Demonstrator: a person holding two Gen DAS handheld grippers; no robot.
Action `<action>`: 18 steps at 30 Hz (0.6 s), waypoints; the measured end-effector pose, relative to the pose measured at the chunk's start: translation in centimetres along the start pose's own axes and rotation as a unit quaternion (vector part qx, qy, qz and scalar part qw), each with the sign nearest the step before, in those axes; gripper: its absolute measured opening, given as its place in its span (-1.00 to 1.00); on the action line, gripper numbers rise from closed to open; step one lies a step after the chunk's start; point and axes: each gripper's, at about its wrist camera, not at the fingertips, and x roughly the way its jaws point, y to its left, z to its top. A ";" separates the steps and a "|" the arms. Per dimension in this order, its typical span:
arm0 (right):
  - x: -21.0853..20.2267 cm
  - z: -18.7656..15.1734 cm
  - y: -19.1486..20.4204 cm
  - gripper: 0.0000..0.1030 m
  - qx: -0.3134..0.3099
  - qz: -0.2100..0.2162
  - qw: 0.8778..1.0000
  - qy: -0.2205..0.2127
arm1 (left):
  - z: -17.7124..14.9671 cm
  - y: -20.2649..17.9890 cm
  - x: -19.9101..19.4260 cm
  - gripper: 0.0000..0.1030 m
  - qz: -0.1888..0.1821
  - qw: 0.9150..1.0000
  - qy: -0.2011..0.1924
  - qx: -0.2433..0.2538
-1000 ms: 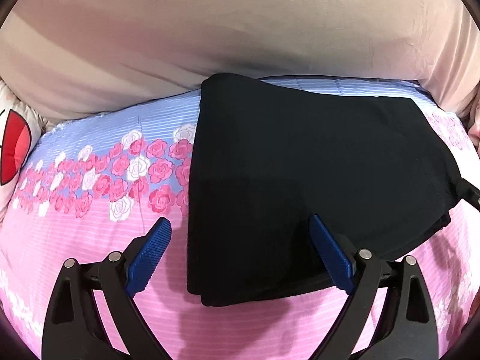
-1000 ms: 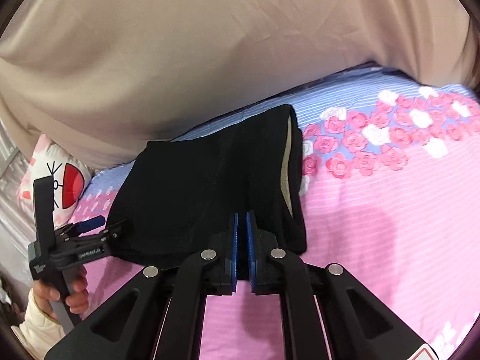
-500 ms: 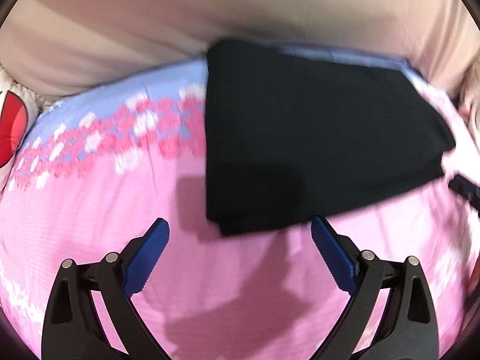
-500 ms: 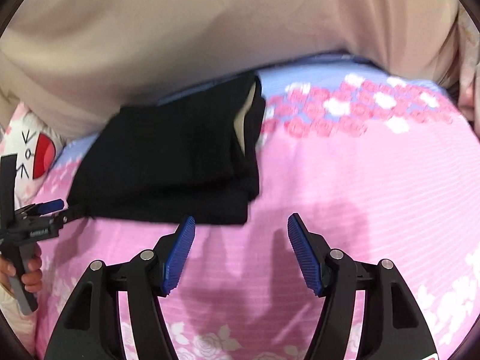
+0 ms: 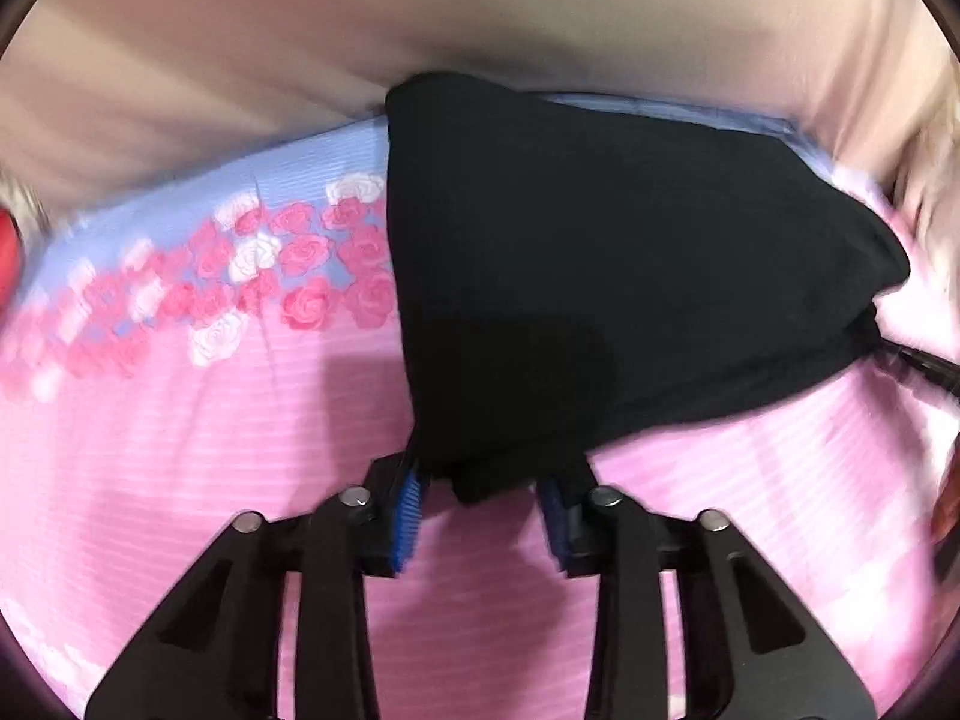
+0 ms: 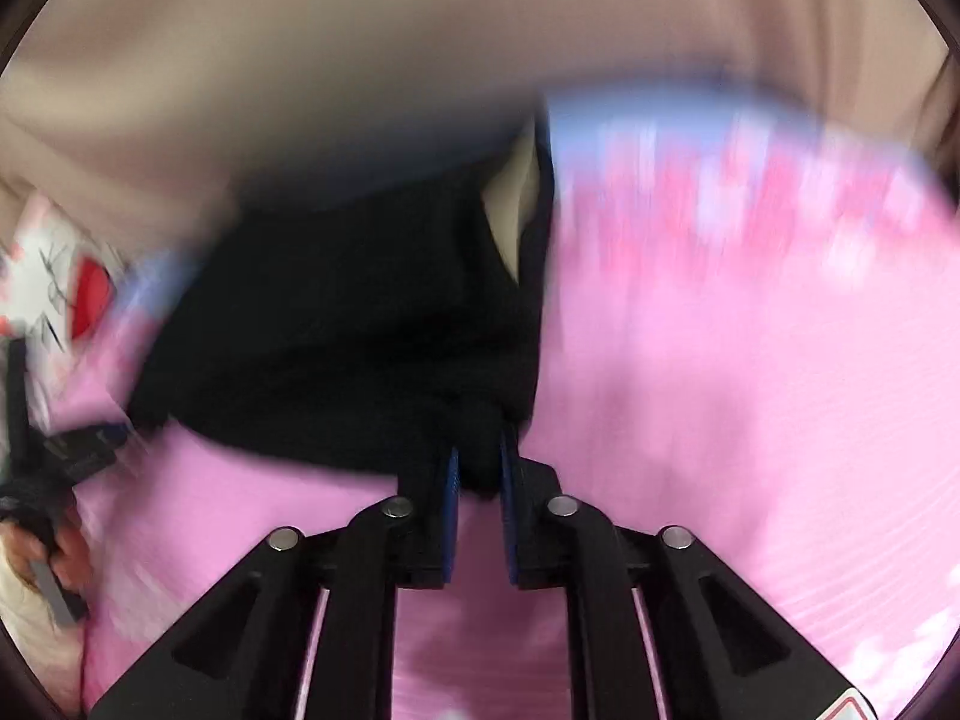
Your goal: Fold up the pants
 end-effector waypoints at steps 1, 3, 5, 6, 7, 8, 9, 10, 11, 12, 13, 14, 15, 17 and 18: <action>0.0 0.0 0.0 -0.70 0.000 0.000 1.000 0.000 | -0.2 -0.3 -0.3 -0.27 0.007 1.000 0.002 0.002; -1.4 -0.3 0.5 -0.51 0.000 -0.009 1.000 -0.012 | -0.7 -0.2 -1.7 -0.16 -0.006 1.000 0.002 -0.012; -4.9 -2.3 1.5 -0.14 -0.004 -0.037 0.998 -0.057 | -1.3 -0.1 -3.5 0.23 -0.001 1.000 -0.015 -0.020; -5.6 -2.7 1.8 0.05 0.001 -0.037 0.997 -0.065 | -1.9 -0.1 -4.9 0.32 0.011 0.999 -0.030 -0.026; -5.6 -2.7 1.8 0.17 0.001 -0.037 0.997 -0.065 | -2.3 -0.3 -5.6 0.52 0.016 0.999 -0.037 -0.029; -6.3 -3.5 2.2 0.34 0.008 -0.033 0.997 -0.073 | -2.8 -0.5 -6.6 0.69 0.022 0.998 -0.046 -0.032; -7.4 -4.7 3.2 0.37 0.014 -0.023 0.996 -0.081 | -3.4 -0.8 -7.7 0.70 0.031 0.997 -0.057 -0.037; -7.4 -4.7 3.2 0.37 0.014 -0.023 0.996 -0.081 | -3.7 -1.1 -8.3 0.70 0.036 0.997 -0.063 -0.039; -7.7 -4.9 4.0 0.37 0.011 -0.020 0.996 -0.082 | -3.9 -1.4 -8.8 0.71 0.038 0.996 -0.067 -0.038; -8.2 -5.8 5.0 0.37 0.008 -0.017 0.996 -0.085 | -4.0 -1.6 -9.1 0.71 0.040 0.996 -0.069 -0.040; -8.4 -5.6 5.2 0.38 0.005 -0.014 0.996 -0.087 | -4.2 -1.9 -9.7 0.73 0.038 0.996 -0.073 -0.041; -8.7 -5.9 5.7 0.46 0.003 -0.011 0.996 -0.090 | -4.5 -2.3 -10.4 0.76 0.040 0.995 -0.081 -0.041; -9.1 -6.6 6.4 0.54 0.000 -0.007 0.996 -0.093 | -4.7 -2.5 -10.8 0.79 0.045 0.994 -0.087 -0.042; -9.7 -7.3 7.7 0.57 -0.009 -0.012 0.995 -0.100 | -5.3 -3.1 -11.6 0.81 0.057 0.993 -0.094 -0.040; -9.7 -7.3 7.7 0.57 -0.009 -0.012 0.995 -0.100 | -5.5 -3.3 -11.8 0.81 0.058 0.993 -0.096 -0.041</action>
